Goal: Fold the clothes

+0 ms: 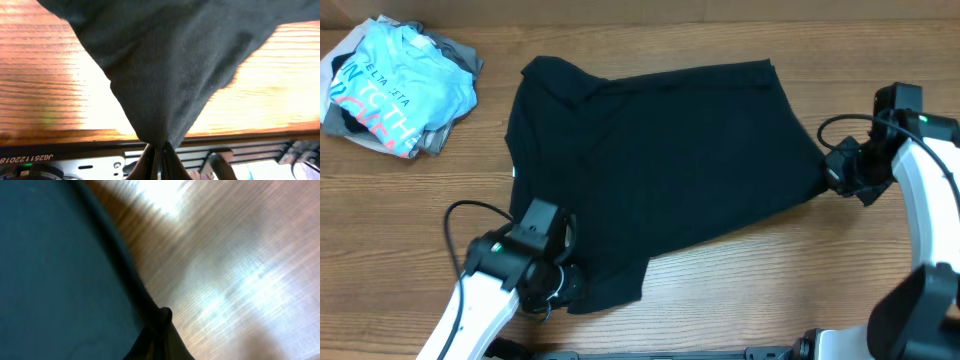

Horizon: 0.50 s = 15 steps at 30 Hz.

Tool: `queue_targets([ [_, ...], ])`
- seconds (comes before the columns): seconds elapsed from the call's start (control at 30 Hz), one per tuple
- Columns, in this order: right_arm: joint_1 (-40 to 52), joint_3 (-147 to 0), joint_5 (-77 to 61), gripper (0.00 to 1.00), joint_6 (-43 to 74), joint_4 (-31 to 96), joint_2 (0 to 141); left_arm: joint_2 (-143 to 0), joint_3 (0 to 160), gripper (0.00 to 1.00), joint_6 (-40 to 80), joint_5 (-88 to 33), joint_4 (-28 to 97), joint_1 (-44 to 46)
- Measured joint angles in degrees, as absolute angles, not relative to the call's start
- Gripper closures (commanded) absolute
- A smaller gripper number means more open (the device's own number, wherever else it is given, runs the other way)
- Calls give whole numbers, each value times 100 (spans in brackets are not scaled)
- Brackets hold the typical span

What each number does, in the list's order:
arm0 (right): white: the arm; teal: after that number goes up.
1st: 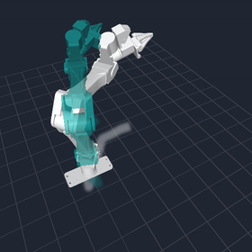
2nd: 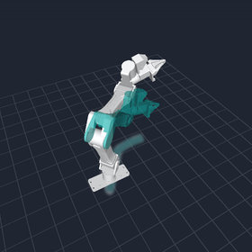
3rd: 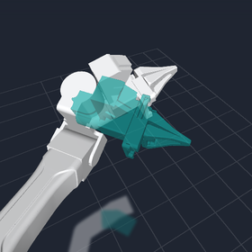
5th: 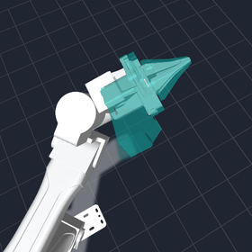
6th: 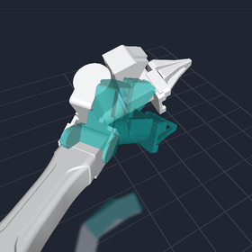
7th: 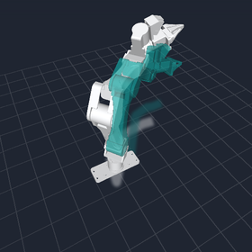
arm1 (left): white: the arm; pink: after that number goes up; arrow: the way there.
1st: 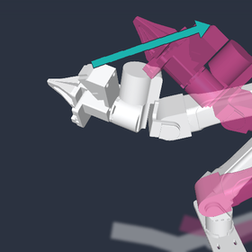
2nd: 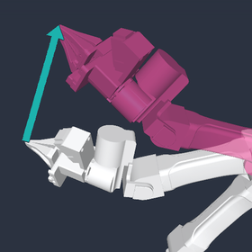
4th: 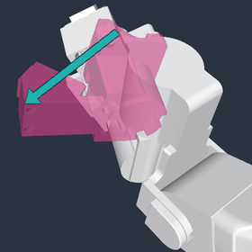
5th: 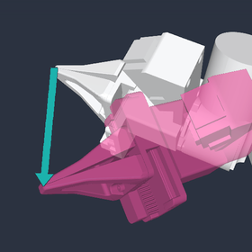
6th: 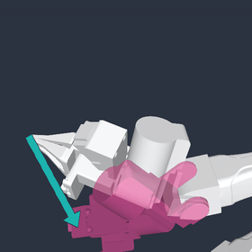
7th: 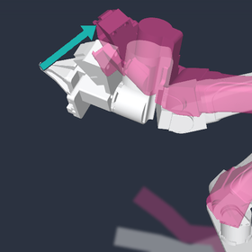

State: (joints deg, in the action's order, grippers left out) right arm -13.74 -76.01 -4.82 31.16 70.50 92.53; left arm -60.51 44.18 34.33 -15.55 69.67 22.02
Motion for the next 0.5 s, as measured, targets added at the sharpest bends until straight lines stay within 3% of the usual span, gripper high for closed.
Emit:
queue_targets([
  [0.5,-1374,-7596,148,96,3682,8261,7905,-4860,4460,96,3605,-1520,8204,2202],
])
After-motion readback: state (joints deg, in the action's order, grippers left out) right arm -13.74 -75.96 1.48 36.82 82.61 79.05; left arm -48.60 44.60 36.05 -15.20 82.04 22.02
